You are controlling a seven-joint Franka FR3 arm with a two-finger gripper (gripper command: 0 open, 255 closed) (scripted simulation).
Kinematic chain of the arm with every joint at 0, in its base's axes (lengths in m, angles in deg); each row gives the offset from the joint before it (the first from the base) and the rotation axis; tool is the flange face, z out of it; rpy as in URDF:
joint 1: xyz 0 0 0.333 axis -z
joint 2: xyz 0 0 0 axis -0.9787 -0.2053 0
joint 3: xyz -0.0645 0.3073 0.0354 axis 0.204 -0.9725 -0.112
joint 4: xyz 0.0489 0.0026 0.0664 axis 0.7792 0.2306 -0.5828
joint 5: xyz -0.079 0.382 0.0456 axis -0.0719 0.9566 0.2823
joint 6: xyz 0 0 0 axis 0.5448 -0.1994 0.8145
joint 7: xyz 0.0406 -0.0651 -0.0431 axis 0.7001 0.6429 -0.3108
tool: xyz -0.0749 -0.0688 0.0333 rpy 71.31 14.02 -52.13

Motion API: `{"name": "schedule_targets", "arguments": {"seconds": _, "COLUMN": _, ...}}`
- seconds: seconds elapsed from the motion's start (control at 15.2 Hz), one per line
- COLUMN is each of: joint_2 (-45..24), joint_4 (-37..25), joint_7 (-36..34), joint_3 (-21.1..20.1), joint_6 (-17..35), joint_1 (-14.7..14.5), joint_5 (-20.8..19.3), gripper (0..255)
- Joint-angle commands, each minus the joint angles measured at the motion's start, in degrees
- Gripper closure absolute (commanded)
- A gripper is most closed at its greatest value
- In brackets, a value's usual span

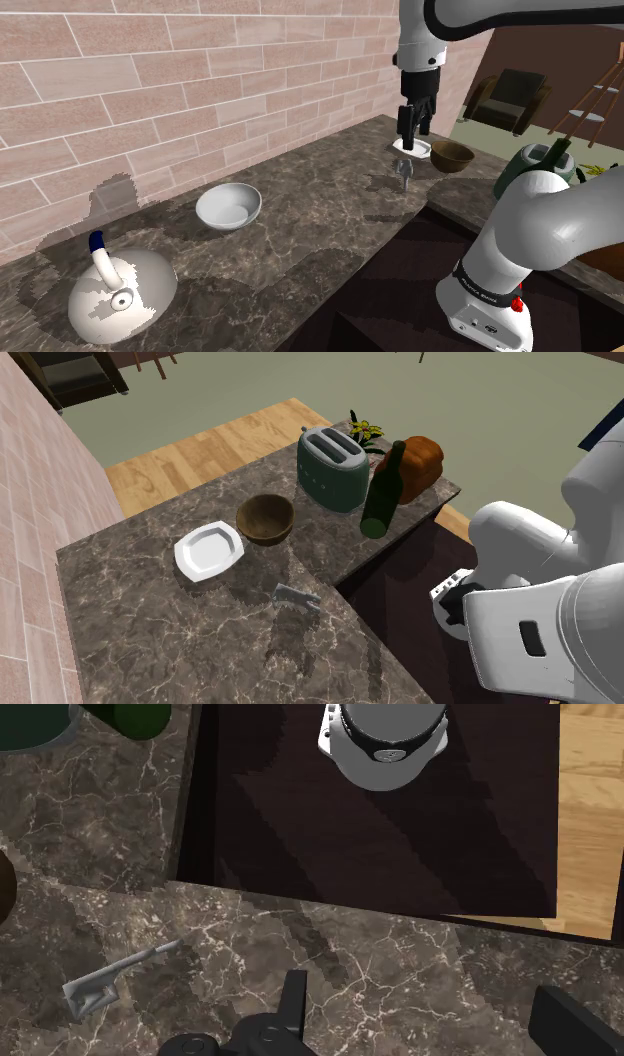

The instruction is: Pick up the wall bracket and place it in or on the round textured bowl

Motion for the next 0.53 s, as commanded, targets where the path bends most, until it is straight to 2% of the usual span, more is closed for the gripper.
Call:
{"name": "schedule_targets", "arguments": {"seconds": 0.0, "joint_2": 0.00, "joint_4": 0.00, "joint_7": 0.00, "joint_3": 0.00, "joint_6": 0.00, "joint_1": 0.00, "joint_5": 0.00, "gripper": 0}}
{"name": "schedule_targets", "arguments": {"seconds": 0.46, "joint_2": -2.11, "joint_4": 5.90, "joint_7": 7.12, "joint_3": 8.03, "joint_6": 11.37, "joint_1": 3.70, "joint_5": -6.22, "gripper": 0}}
